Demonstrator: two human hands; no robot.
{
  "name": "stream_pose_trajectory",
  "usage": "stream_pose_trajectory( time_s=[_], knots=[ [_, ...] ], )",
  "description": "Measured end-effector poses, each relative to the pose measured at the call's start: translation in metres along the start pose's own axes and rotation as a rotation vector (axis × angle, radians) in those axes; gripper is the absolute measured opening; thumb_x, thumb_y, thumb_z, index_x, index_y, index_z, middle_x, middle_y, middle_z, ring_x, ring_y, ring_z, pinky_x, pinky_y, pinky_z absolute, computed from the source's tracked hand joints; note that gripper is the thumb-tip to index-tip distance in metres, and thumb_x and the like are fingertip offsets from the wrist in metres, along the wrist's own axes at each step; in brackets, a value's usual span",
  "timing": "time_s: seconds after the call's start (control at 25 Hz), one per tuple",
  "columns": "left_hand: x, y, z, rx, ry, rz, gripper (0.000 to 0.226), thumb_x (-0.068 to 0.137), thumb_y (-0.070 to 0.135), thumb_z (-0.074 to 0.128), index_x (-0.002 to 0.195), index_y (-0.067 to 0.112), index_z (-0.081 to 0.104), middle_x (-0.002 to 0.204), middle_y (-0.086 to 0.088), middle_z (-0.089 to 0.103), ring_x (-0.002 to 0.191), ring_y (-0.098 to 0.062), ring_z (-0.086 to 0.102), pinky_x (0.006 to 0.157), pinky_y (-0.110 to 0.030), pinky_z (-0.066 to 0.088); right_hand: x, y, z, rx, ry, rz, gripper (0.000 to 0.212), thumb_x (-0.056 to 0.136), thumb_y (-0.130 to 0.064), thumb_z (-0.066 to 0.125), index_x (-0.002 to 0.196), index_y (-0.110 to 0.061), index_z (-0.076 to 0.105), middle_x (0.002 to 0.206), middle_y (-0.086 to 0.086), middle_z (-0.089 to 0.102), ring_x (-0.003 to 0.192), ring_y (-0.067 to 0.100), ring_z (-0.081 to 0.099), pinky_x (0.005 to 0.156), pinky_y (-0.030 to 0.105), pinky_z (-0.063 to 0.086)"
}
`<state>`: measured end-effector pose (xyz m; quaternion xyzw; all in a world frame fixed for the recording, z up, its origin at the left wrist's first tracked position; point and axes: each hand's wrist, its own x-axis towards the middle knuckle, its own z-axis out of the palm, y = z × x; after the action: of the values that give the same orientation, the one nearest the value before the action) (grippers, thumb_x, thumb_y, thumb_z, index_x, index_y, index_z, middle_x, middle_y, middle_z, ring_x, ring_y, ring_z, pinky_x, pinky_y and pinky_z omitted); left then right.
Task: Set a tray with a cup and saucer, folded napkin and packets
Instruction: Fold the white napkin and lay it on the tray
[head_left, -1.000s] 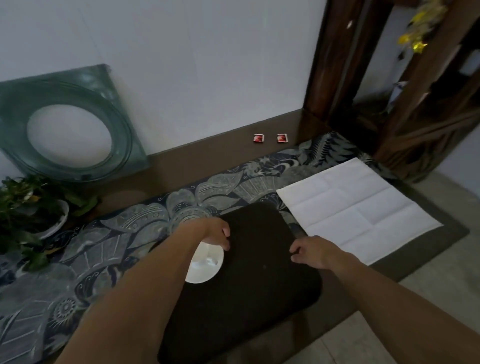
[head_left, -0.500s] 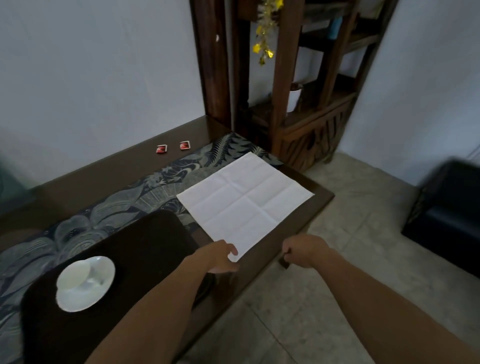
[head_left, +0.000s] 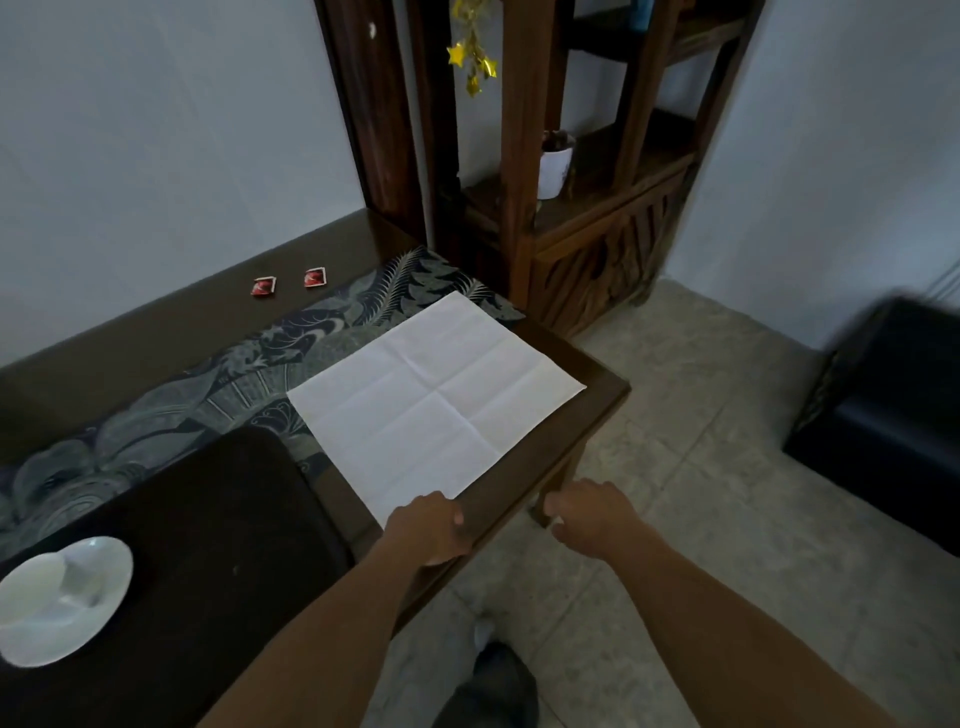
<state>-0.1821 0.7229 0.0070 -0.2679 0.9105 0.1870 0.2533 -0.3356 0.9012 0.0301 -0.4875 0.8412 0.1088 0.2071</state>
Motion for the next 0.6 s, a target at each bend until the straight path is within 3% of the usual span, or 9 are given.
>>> stream_pose_trajectory(
  time_s=[0.48, 0.6],
  knots=[
    [0.047, -0.015, 0.000, -0.183, 0.101, -0.224, 0.041, 0.085, 0.046, 0.060, 0.122, 0.028, 0.054, 0.124, 0.001, 0.051, 0.113, -0.021, 0.049, 0.094, -0.036, 0.044, 0.123, 0.037, -0.033, -0.184, 0.054, -0.320, 0.030, 0.094, -0.037, 0.050, 0.116, -0.020, 0.059, 0.113, 0.005, 0.060, 0.106, 0.026, 0.056, 0.087, 0.041, 0.045],
    [0.050, -0.013, 0.004, -0.208, 0.118, -0.297, 0.042, 0.083, 0.042, 0.063, 0.121, 0.027, 0.054, 0.123, 0.000, 0.051, 0.113, -0.021, 0.050, 0.091, -0.036, 0.044, 0.152, 0.046, -0.037, -0.194, 0.068, -0.417, 0.029, 0.095, -0.037, 0.052, 0.119, -0.023, 0.057, 0.117, 0.003, 0.060, 0.107, 0.022, 0.055, 0.091, 0.039, 0.043]
  ],
)
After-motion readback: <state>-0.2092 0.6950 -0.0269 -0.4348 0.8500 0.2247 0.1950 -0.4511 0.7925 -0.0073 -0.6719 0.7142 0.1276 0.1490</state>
